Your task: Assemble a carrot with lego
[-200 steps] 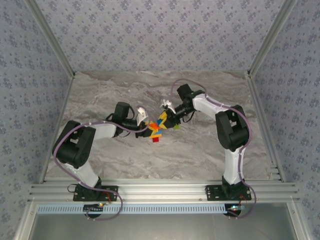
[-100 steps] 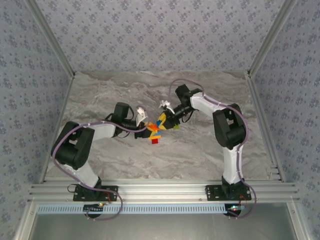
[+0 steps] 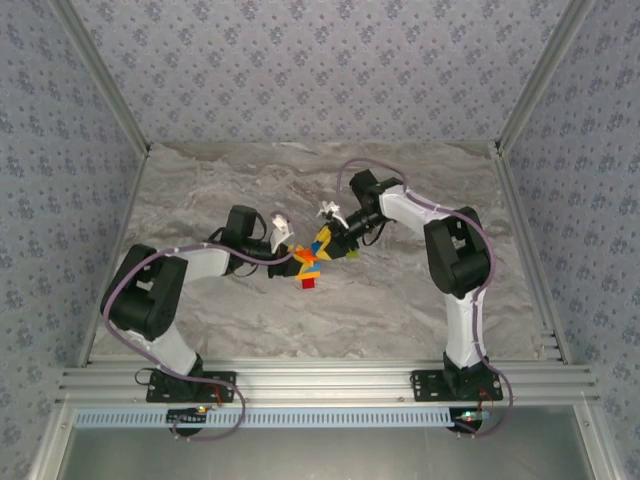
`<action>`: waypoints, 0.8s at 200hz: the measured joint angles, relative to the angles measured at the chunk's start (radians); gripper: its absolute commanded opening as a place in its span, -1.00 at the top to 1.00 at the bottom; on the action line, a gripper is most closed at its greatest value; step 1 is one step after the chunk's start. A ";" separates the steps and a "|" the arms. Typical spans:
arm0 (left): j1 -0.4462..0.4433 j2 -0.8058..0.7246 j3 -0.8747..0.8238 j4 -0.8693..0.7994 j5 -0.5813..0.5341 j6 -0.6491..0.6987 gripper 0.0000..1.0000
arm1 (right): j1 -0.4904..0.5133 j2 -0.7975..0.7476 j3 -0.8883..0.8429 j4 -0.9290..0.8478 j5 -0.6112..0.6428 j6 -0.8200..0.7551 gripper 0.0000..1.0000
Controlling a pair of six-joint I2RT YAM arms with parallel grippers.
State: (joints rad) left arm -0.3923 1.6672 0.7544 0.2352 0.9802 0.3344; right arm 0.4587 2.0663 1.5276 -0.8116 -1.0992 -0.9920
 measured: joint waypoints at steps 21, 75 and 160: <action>0.001 -0.010 -0.013 0.006 0.000 -0.011 0.57 | 0.002 0.004 -0.005 0.001 -0.016 0.000 1.00; 0.003 -0.022 -0.025 0.008 -0.001 -0.023 0.63 | 0.005 0.004 -0.020 0.018 -0.028 0.001 1.00; 0.011 -0.022 -0.026 0.007 0.003 -0.033 0.63 | 0.013 -0.019 -0.058 0.098 -0.012 0.037 1.00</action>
State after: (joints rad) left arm -0.3813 1.6455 0.7280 0.2424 0.9833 0.3012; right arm 0.4713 2.0468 1.4696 -0.7132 -1.1110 -0.9546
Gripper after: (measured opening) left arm 0.355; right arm 0.342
